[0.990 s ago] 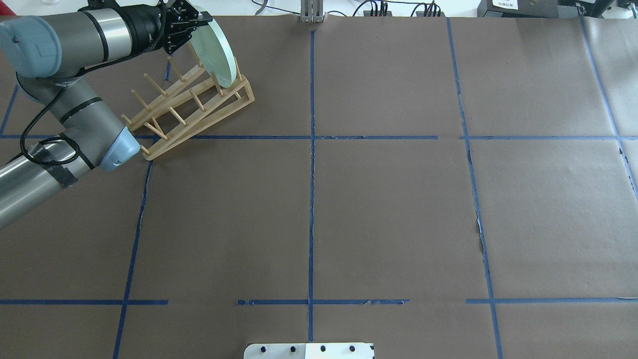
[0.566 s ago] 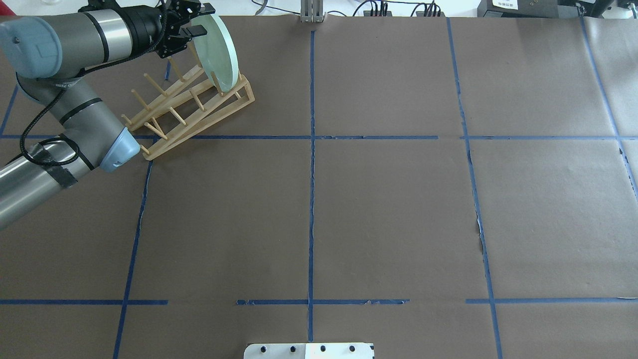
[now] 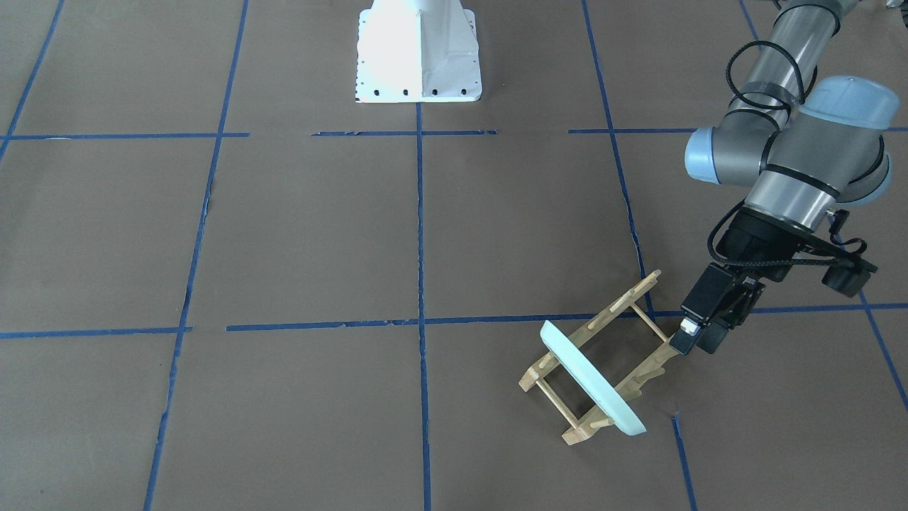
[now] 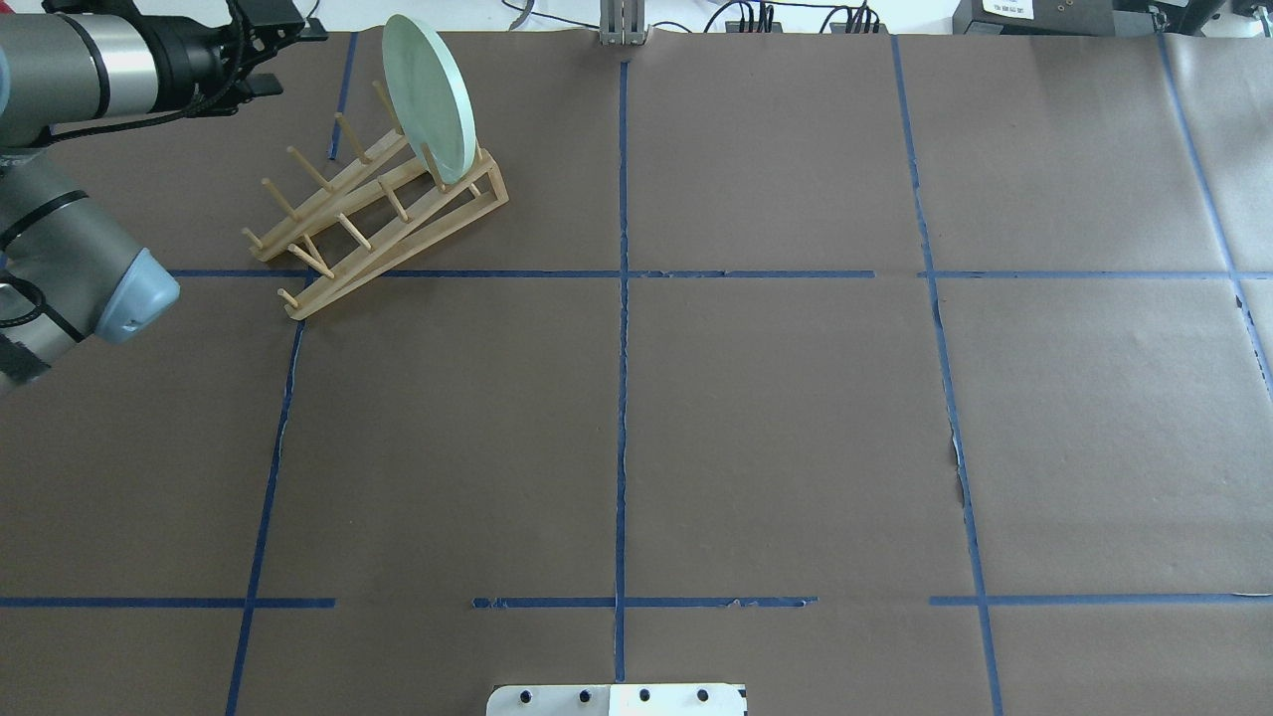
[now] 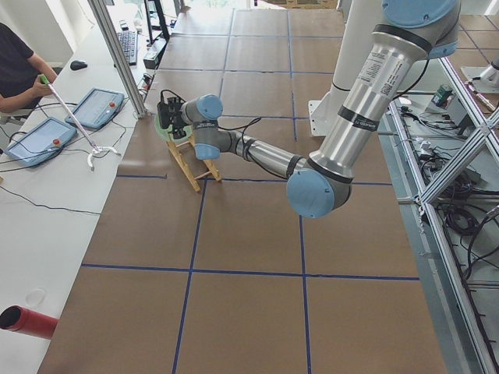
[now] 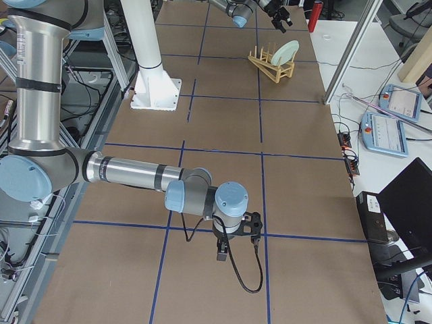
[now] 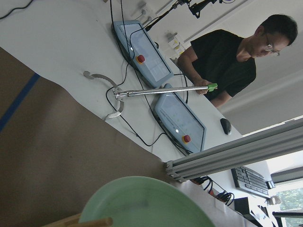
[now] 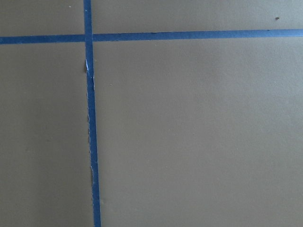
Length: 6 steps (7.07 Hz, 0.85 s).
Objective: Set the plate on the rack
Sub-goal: 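Open the left gripper and withdraw it from the plate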
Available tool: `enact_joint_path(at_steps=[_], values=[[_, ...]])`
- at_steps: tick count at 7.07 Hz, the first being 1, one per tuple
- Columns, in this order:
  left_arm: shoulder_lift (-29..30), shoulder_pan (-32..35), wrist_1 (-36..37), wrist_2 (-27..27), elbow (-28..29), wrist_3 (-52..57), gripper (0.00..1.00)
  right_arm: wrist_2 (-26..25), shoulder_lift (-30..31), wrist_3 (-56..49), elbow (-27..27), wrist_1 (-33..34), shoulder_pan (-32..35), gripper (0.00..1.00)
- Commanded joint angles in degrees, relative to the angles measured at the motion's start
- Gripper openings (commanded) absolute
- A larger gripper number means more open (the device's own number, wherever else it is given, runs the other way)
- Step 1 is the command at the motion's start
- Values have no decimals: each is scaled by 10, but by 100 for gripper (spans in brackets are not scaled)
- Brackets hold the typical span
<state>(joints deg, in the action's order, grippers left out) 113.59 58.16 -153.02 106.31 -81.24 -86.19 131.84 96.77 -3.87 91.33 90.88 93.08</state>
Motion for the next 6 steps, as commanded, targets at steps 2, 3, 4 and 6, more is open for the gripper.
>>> enact_joint_path(at_steps=[2,3,4,6], values=[[-136,110,186,132,-39,395,100,0,0,0,1,0,0,100],[-177,155,256,139,-71,534,100,0,0,0,0,0,0,100],[-214,201,335,140,-116,660,100,0,0,0,0,0,0,100],[-259,347,494,199,-172,858,100,0,0,0,1,0,0,100]])
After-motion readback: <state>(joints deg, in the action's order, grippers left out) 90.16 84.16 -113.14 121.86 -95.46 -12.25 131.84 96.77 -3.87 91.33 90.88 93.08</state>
